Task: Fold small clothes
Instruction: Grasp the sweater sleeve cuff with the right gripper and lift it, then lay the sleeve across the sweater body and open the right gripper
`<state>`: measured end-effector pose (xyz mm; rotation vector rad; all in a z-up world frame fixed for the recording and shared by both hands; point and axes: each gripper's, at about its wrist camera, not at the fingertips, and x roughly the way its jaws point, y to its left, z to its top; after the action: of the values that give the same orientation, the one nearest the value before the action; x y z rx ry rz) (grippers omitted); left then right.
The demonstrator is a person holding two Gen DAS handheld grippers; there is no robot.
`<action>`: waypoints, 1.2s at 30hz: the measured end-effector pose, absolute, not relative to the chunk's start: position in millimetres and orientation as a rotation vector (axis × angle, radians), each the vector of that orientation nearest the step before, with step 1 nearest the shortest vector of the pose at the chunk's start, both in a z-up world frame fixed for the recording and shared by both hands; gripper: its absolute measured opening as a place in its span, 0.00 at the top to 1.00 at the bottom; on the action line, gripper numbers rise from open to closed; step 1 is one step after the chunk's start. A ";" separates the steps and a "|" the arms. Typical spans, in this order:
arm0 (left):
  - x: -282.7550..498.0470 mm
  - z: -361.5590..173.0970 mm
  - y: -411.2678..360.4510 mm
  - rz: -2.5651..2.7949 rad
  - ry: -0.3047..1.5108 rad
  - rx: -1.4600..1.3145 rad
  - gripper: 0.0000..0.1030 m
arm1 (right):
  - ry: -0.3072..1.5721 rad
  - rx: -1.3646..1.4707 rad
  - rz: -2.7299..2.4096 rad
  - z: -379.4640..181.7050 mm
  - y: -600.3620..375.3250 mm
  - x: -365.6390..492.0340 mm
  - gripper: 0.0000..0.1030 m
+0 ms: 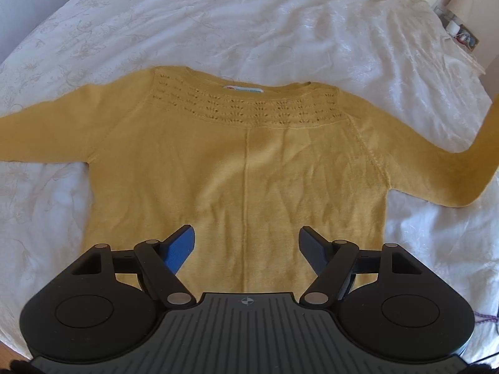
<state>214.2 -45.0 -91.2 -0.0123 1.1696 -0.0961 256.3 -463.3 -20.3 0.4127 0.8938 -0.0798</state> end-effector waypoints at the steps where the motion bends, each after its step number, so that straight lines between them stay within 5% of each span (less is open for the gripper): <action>1: 214.2 -90.3 -32.6 -0.089 1.161 0.002 0.29 | 0.890 0.422 -0.041 -18.4 -437.7 267.4 0.86; 14: 215.4 -94.6 115.6 0.003 1.156 0.058 0.29 | 0.996 0.479 0.332 -76.6 -144.9 350.5 0.86; 24: 208.7 -113.1 165.7 0.048 1.174 0.006 0.29 | 1.156 0.376 0.366 -142.9 -38.9 338.9 0.84; 30: 216.3 -120.1 179.5 0.061 1.176 -0.052 0.29 | 1.134 0.363 0.417 -151.0 -18.2 337.8 0.72; 33: 223.6 -122.8 187.1 0.082 1.163 -0.077 0.29 | 1.106 0.335 0.425 -146.8 -19.7 332.6 0.48; 36: 233.1 -124.6 199.0 0.124 1.136 -0.090 0.29 | 1.091 0.284 0.386 -142.2 -30.0 326.4 0.45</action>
<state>233.1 199.0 -124.6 -0.0898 1.1359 0.1237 326.4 -30.0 -142.2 0.2841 1.0908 0.3861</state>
